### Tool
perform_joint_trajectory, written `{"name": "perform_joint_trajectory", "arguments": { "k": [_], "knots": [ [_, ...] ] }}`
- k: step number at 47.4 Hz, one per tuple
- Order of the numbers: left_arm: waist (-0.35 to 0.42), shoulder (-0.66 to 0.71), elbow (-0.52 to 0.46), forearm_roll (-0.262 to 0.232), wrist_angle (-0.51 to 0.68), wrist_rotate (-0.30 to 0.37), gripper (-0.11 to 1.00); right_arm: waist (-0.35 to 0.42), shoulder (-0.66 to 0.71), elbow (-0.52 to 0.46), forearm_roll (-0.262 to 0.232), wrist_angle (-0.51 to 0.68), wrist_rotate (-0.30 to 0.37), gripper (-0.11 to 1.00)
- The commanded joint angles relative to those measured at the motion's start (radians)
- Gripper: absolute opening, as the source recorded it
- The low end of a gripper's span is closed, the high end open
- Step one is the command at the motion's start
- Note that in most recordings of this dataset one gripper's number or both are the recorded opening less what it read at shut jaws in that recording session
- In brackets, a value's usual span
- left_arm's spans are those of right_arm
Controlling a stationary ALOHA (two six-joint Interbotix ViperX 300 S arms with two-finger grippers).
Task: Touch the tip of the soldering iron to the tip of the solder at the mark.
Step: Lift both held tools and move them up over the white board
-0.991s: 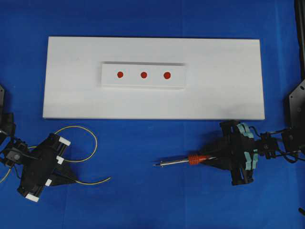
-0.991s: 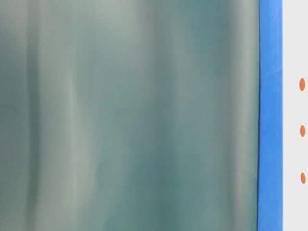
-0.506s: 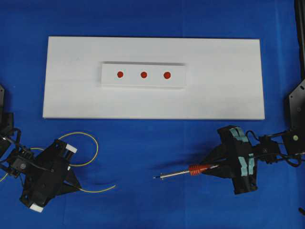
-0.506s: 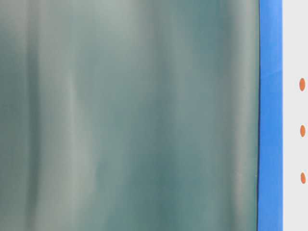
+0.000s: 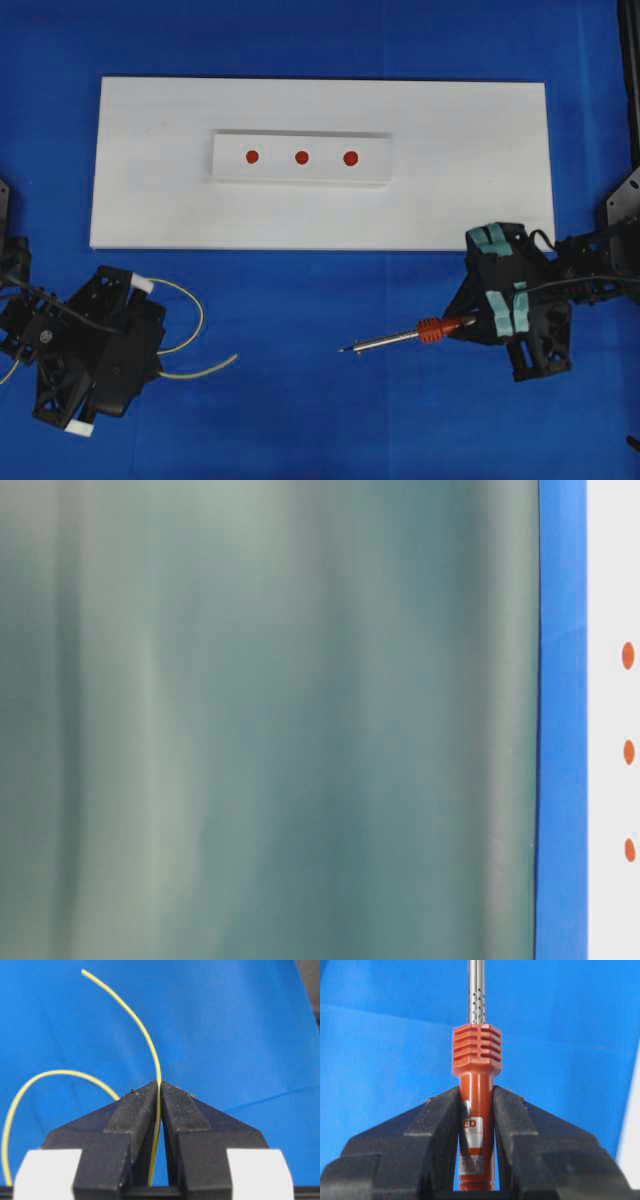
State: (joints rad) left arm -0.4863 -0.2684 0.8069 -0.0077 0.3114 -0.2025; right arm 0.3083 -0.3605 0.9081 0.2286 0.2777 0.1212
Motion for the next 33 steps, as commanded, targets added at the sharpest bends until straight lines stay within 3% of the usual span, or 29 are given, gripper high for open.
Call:
{"name": "perform_joint_trajectory", "arguments": {
  "k": [1,14,33],
  "knots": [
    [0.005,-0.028,-0.034,0.006,0.026,0.0,0.02,0.0,-0.029,-0.04,-0.029,0.043,0.003,0.06],
    [0.041,-0.026,-0.046,0.009,0.018,0.003,0.02,-0.026,-0.032,-0.052,-0.057,0.063,0.005,0.06],
    [0.264,-0.025,-0.061,0.011,0.017,0.061,0.02,-0.213,-0.032,-0.055,-0.127,0.1,0.005,0.06]
  ]
}}
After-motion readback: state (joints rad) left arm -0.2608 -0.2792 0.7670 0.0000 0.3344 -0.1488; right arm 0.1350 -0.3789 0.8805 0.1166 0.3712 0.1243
